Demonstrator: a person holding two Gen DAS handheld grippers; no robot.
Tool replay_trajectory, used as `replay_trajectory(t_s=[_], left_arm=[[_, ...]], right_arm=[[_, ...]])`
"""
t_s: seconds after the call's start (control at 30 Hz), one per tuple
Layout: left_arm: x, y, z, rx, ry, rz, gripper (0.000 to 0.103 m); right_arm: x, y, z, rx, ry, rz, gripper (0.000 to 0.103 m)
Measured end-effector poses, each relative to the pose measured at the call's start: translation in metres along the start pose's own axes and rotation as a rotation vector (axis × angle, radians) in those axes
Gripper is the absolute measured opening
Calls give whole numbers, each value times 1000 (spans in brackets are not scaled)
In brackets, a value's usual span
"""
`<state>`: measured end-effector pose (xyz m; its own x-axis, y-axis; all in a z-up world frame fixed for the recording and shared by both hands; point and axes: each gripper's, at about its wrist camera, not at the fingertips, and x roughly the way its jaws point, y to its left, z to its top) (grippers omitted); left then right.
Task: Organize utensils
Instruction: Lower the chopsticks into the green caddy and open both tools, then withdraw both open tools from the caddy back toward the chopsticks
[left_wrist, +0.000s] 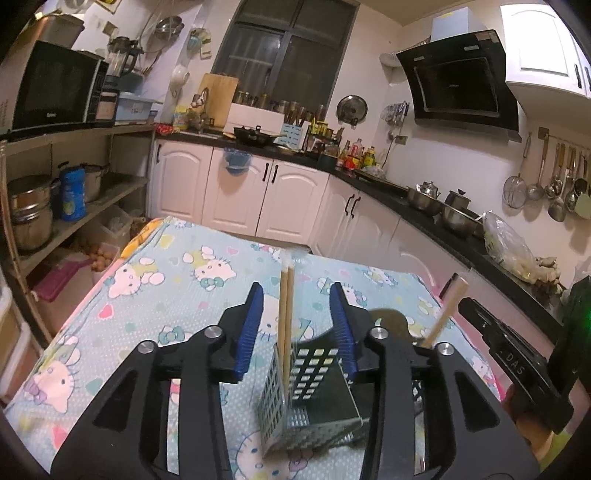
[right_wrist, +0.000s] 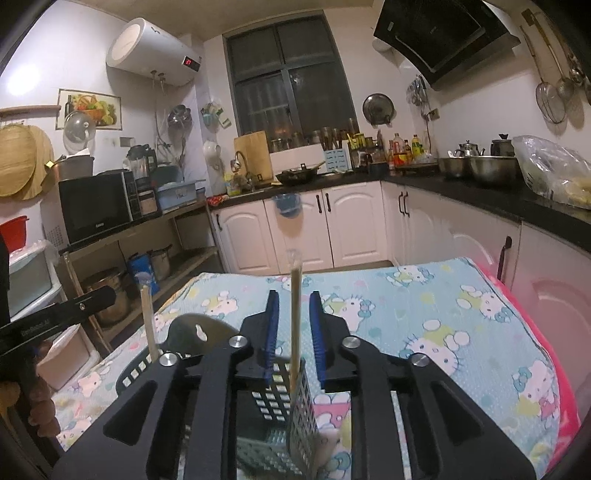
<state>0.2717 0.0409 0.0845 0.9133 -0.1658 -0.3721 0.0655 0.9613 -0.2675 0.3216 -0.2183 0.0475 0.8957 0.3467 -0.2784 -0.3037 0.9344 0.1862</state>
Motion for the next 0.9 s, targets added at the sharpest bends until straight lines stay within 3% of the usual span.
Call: replay_trajectory(t_s=[0.17,0.43,0.73,0.9], left_arm=[[-7,3,-6,-19,29,-2,38],[-21,2,-14,-18,64,-6,58],[-36,3,-28,-23,105,-6,92],[-46,3,-33,-14,105,1,91]], right_arm=[[-9,-1,-4,10,19,-2,22],[-28,0,-7,20,46,0,35],[-50,6,-16,11,90,-6,45],[-61,10,-23,-5,108,0,51]])
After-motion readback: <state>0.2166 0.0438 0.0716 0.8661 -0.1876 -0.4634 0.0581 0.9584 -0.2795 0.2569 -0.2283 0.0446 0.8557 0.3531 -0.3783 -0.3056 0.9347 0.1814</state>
